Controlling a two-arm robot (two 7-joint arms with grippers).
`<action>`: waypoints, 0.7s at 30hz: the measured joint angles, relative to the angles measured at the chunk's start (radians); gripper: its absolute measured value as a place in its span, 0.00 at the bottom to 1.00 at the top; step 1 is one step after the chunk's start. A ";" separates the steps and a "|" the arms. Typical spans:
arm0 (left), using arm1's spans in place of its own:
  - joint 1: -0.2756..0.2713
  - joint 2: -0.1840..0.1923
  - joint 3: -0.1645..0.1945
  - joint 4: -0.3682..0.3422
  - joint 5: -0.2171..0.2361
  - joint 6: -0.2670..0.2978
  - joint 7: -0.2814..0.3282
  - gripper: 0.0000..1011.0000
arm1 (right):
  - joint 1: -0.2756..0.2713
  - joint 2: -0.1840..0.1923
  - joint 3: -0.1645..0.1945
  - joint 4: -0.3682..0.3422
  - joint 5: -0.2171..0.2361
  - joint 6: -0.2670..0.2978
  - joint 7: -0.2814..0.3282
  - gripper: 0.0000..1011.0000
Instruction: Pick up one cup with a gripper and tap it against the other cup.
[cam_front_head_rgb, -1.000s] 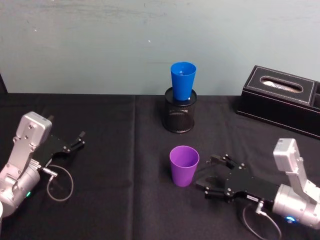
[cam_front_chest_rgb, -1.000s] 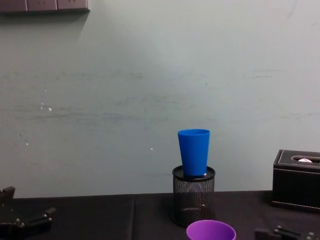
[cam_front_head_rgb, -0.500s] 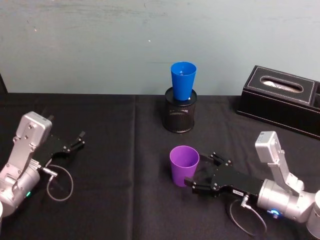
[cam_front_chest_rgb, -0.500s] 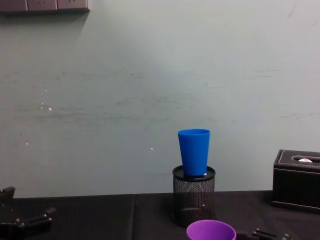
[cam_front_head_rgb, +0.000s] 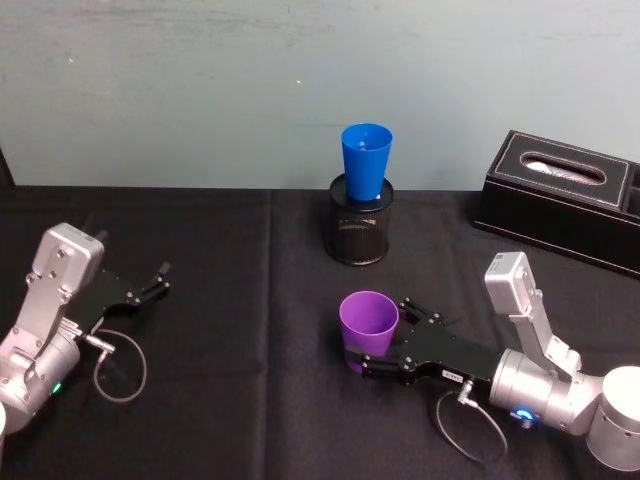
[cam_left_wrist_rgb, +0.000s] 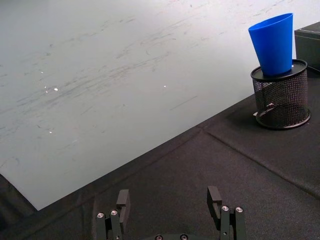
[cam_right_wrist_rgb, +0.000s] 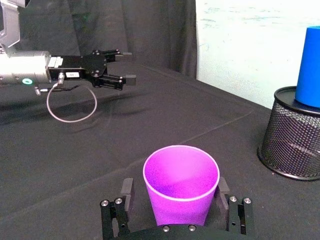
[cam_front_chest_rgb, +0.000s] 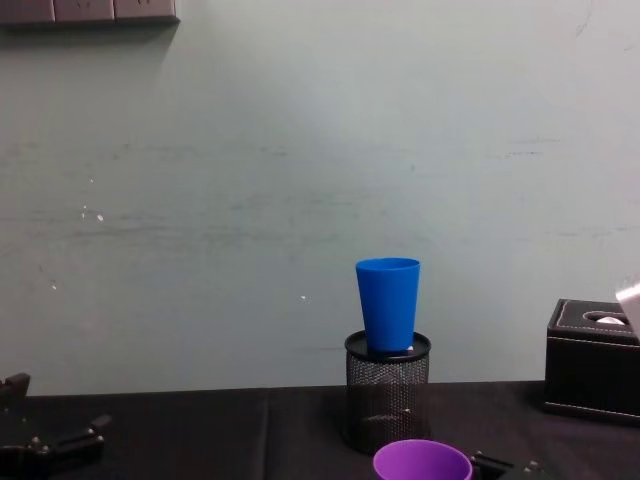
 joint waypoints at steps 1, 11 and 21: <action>0.000 0.000 0.000 0.000 0.000 0.000 0.000 1.00 | 0.002 -0.005 0.000 0.004 0.000 0.000 -0.001 0.99; 0.000 0.000 0.000 0.000 0.000 0.000 0.000 1.00 | 0.006 -0.022 0.007 0.019 0.001 -0.005 -0.019 0.99; 0.000 0.000 0.000 0.000 0.000 0.000 0.000 1.00 | 0.005 -0.021 0.006 0.017 0.001 -0.006 -0.018 0.99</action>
